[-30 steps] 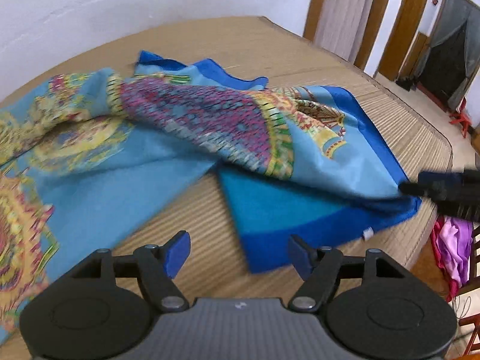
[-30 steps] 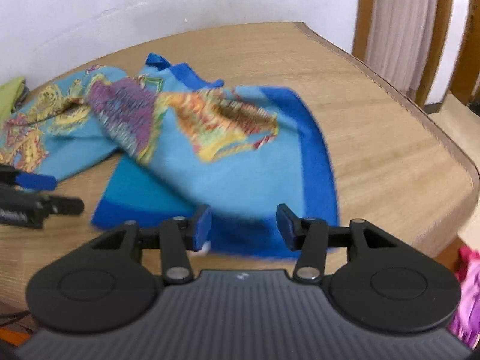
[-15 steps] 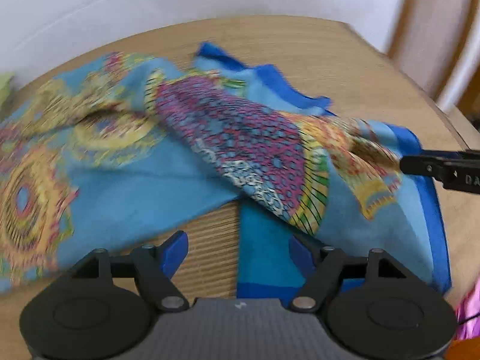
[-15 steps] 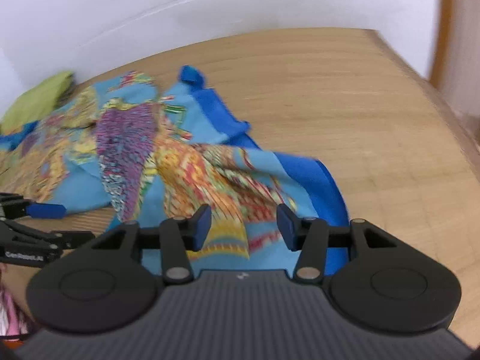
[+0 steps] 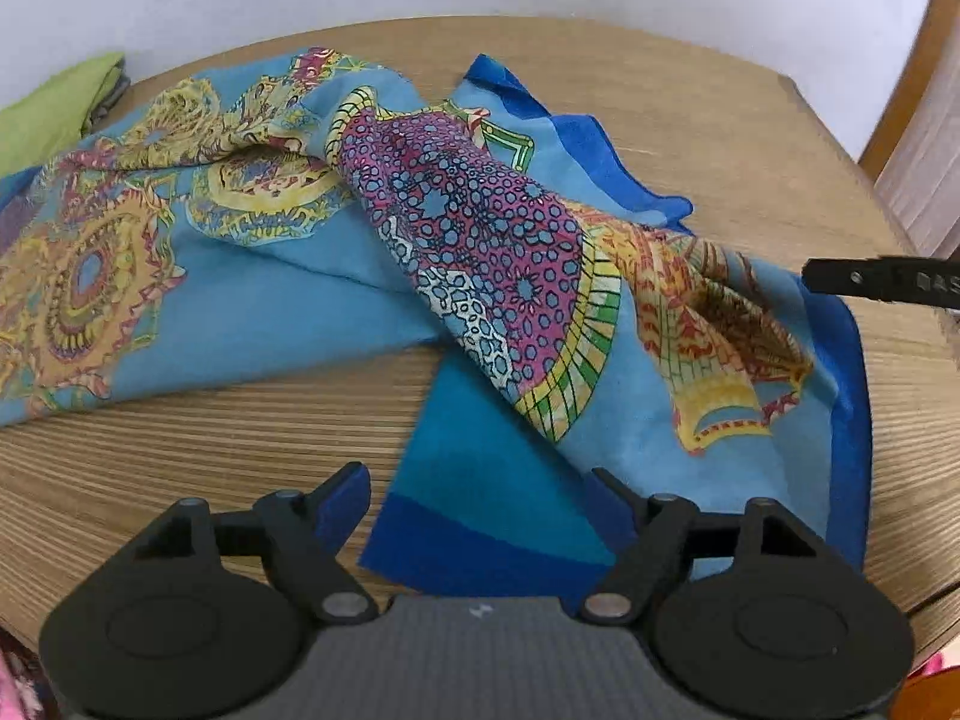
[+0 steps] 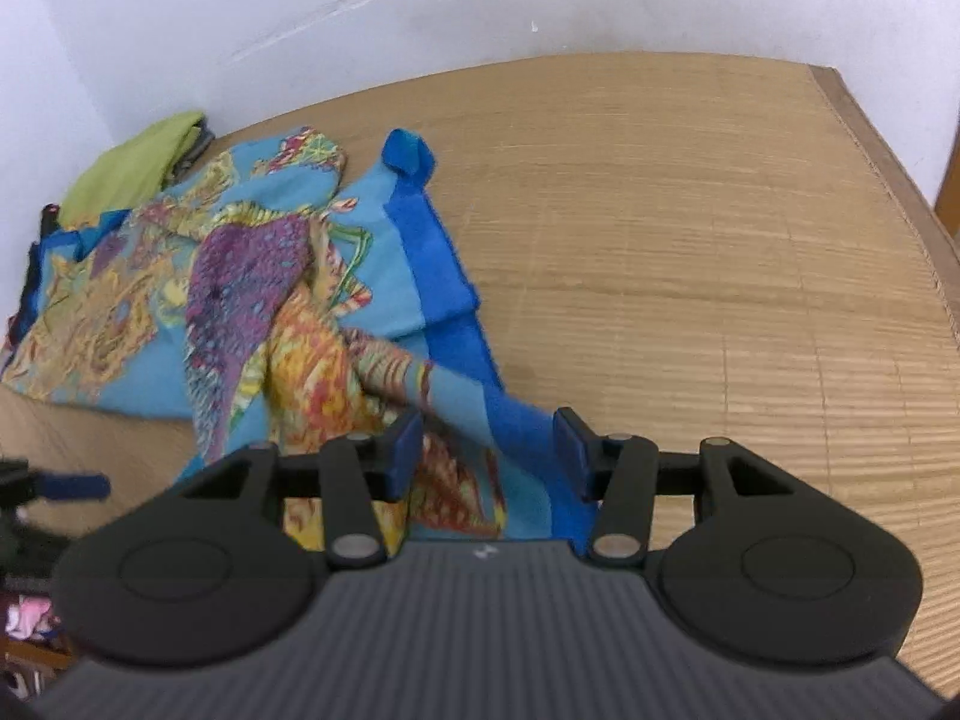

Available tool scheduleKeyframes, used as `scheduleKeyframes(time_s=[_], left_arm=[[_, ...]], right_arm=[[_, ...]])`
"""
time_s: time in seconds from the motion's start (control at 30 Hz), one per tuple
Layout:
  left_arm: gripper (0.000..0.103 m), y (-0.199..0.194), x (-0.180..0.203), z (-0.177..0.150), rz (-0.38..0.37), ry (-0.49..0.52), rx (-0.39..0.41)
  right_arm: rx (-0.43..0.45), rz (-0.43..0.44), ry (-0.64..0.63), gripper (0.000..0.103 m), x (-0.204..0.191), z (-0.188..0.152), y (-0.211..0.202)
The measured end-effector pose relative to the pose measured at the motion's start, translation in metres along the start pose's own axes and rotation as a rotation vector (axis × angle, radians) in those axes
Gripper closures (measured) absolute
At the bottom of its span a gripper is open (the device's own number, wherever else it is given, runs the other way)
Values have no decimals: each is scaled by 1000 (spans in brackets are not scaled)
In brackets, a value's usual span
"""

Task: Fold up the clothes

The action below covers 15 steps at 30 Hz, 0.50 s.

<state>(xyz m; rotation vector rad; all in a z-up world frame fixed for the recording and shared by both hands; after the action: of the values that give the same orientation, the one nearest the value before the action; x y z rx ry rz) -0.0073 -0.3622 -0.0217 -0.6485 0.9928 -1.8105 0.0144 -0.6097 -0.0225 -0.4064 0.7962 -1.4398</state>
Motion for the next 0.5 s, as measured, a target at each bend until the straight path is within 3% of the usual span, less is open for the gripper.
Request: scheduleKeyframes(time_s=[0.2,0.27,0.4,0.5], left_arm=[[23,2,0,-10,10,-45,-16],[23,6,0,-15,42,-56,-27],[23,9,-6,-22,116,-151,-62],[23,7,-6,-28,100,-226,-88]], right_arm=[[-28,37,-15,52,13,18,13],[-35,89,20,52,20,36,26],[-36,130,-15,52,21,80,77],[-41,142,-130,52,4,110,132]])
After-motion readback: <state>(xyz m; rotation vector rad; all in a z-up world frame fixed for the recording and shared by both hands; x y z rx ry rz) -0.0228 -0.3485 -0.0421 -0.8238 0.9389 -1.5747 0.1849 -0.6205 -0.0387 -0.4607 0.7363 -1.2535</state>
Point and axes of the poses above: each gripper's, at about its wrist camera, not at the fingertips, and y roughly the way its jaws point, x to its right, z to its top, the point moved 3 cm from there along y, roughly the way its jaws point, and after that the axes turned 3 degrees about x, right-handed, at the moved point
